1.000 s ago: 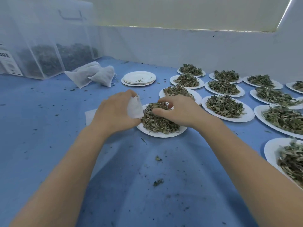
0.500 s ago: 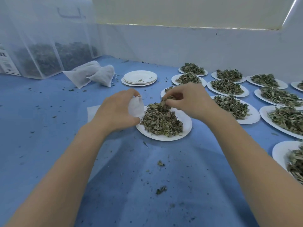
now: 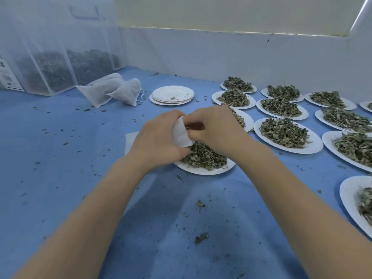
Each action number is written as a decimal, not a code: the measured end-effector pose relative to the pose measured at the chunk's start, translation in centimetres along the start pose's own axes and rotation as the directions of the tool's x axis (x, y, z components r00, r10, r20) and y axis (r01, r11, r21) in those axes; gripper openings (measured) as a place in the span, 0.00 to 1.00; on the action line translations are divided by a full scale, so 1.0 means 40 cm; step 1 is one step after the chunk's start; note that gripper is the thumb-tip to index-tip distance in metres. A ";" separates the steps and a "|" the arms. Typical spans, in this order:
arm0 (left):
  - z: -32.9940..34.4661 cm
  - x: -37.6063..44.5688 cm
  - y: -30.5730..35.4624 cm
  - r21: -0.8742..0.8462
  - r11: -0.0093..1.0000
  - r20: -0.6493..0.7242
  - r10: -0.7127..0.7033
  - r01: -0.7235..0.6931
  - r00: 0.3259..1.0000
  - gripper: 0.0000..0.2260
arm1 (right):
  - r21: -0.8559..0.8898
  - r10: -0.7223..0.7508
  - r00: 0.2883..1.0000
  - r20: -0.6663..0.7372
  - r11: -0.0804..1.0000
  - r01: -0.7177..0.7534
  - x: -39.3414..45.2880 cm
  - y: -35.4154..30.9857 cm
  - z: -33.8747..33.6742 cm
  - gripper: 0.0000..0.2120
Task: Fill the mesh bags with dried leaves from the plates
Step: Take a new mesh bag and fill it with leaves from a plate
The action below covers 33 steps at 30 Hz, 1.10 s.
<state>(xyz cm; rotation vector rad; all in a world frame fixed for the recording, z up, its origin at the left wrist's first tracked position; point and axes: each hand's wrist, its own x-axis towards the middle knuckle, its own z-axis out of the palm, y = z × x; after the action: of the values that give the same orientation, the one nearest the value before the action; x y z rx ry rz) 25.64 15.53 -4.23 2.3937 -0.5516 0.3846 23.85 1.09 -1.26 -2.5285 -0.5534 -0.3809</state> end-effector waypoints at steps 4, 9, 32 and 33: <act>0.001 -0.004 -0.002 -0.042 0.999 0.003 -0.004 0.004 1.000 0.23 | 0.094 -0.030 0.995 0.096 0.995 0.021 -0.003 -0.005 0.012 0.08; -0.020 -0.009 -0.014 0.009 1.000 0.059 0.006 -0.006 0.998 0.29 | 0.211 -0.015 0.996 0.088 0.977 -0.003 -0.002 0.005 0.001 0.11; -0.035 -0.005 -0.082 0.142 0.986 0.053 -0.091 0.083 0.994 0.21 | -0.201 0.203 0.979 0.034 0.960 -0.193 0.017 0.081 0.022 0.09; -0.035 -0.005 -0.083 0.143 0.986 0.054 -0.091 0.082 0.994 0.21 | -0.197 0.193 0.981 0.021 0.963 -0.185 0.017 0.082 0.018 0.09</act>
<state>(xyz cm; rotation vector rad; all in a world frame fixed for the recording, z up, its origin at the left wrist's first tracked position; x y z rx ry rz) 26.87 18.82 -5.01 2.5619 -0.4590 0.3237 26.05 -0.86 -3.01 -2.7535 -0.2971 -0.3284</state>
